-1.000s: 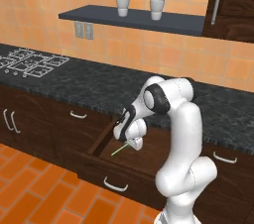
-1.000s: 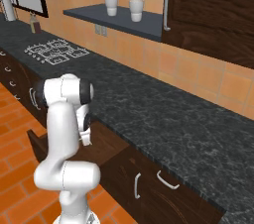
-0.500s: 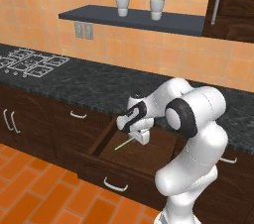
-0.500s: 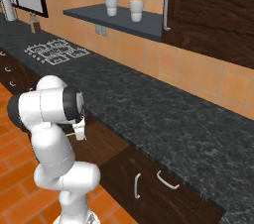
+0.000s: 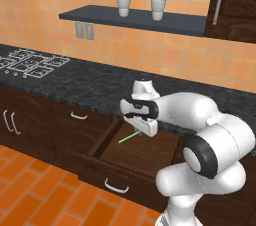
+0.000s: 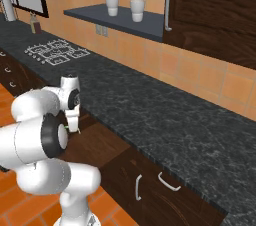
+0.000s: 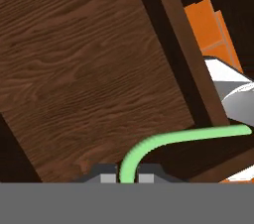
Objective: Take a straw from the drawer in front and place it inside the glass cup on the dining counter.
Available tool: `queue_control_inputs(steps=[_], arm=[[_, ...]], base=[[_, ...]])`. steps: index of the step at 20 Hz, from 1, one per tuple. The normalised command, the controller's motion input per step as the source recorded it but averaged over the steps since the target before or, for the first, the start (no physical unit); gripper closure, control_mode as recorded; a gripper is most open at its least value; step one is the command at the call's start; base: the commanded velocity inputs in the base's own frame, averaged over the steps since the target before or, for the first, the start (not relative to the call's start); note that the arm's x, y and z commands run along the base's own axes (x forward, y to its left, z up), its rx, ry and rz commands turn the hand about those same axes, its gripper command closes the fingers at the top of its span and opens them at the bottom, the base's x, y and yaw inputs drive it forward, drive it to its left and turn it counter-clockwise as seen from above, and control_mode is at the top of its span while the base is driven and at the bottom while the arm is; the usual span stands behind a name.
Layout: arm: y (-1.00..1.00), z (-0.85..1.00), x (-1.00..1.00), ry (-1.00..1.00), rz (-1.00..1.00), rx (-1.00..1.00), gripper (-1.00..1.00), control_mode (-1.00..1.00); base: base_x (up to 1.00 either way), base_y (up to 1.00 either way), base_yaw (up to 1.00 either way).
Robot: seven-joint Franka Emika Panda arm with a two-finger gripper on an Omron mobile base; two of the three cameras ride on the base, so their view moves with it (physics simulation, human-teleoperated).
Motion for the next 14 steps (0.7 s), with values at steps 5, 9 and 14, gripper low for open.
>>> queue_control_inputs(steps=[5, 9, 14], arm=[[-0.01, 0.06, -0.02, 0.0, 0.0, 0.0, 1.0, -1.0], [-0.06, 0.75, -0.14, -0.01, 0.03, -0.04, 1.0, -1.0], [-0.27, 1.0, -0.49, -0.05, 0.03, -0.13, 1.0, -1.0]], base=[[0.0, 0.0, 0.0], [0.0, 0.0, 0.0], [0.0, 0.0, 0.0]])
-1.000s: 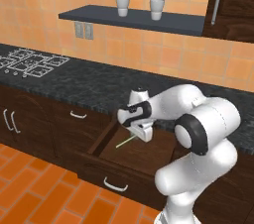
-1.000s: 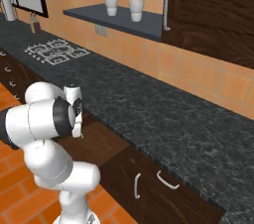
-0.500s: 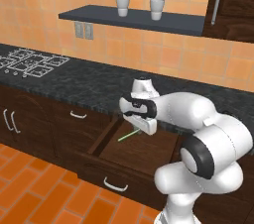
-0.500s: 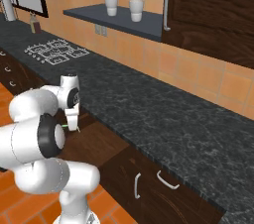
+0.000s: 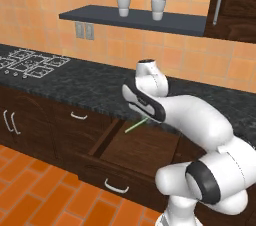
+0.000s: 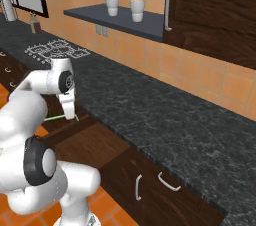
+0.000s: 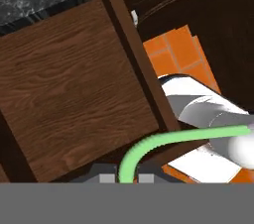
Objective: Take a straw from the drawer in front and place it inside the glass cup on the dining counter.
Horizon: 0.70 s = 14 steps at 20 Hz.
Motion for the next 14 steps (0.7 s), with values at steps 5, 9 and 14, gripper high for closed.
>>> queue_control_inputs(steps=[5, 9, 14], arm=[[-0.43, 0.92, -0.3, -0.2, 0.07, -0.08, 1.0, -1.0], [-0.41, 0.71, -0.01, -0.45, 0.08, 0.0, 1.0, -1.0], [-0.27, 0.56, 0.0, -0.32, 0.05, 0.0, 1.0, -1.0]], base=[[0.0, 0.0, 0.0], [0.0, 0.0, 0.0], [0.0, 0.0, 0.0]])
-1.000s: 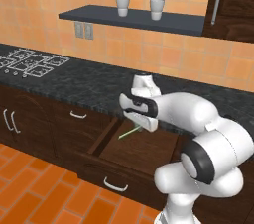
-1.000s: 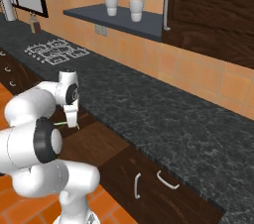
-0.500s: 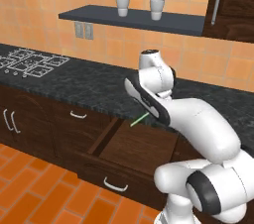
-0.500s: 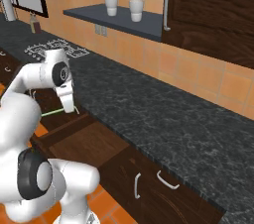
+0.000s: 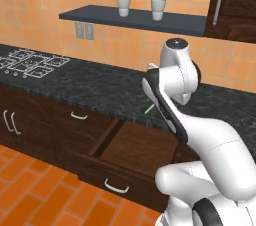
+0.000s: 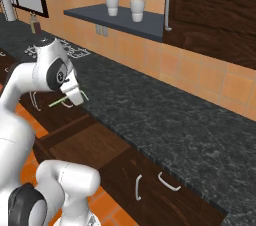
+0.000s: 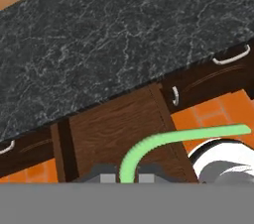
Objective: Take a straw from the drawer in front and place it inside the glass cup on the dining counter.
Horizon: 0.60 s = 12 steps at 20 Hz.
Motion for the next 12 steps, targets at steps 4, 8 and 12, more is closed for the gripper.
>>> queue_control_inputs(steps=[4, 8, 12], arm=[[-0.05, 0.47, -0.15, -0.27, 0.04, -0.02, 1.0, -1.0], [-0.01, 0.23, -0.31, -0.2, 0.07, -0.04, 1.0, -1.0], [-0.03, 0.04, -0.33, -0.17, 0.09, -0.03, 1.0, -1.0]], base=[[0.0, 0.0, 0.0], [0.0, 0.0, 0.0], [0.0, 0.0, 0.0]])
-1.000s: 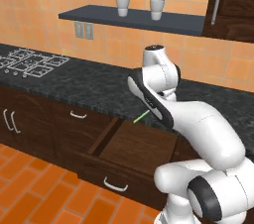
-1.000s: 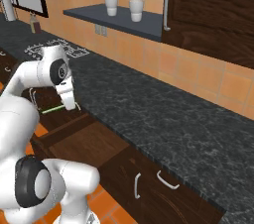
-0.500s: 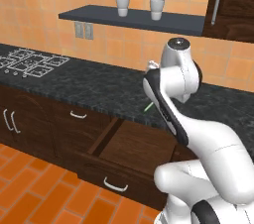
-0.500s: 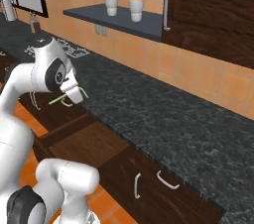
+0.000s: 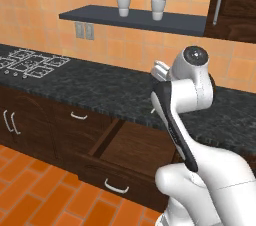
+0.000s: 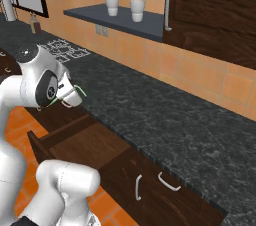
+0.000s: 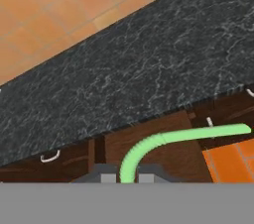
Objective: Take a straw from the drawer in front and place it inside the glass cup on the dining counter.
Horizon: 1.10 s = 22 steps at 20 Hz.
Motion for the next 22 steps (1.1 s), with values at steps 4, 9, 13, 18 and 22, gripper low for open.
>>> queue_control_inputs(steps=[4, 9, 13, 18, 22], arm=[[-0.18, 0.13, -0.31, -0.09, 0.09, 0.0, 1.0, -1.0], [-0.26, 0.34, -0.08, 0.02, 0.1, 0.0, 1.0, -1.0], [-0.03, 0.31, -0.02, 0.05, 0.0, 0.0, 1.0, -1.0], [-0.02, 0.0, 0.0, 0.0, 0.0, 0.0, 1.0, -1.0], [0.0, 0.0, 0.0, 0.0, 0.0, 0.0, 1.0, -1.0]], base=[[0.0, 0.0, 0.0], [0.0, 0.0, 0.0], [0.0, 0.0, 0.0], [0.0, 0.0, 0.0], [0.0, 0.0, 0.0]])
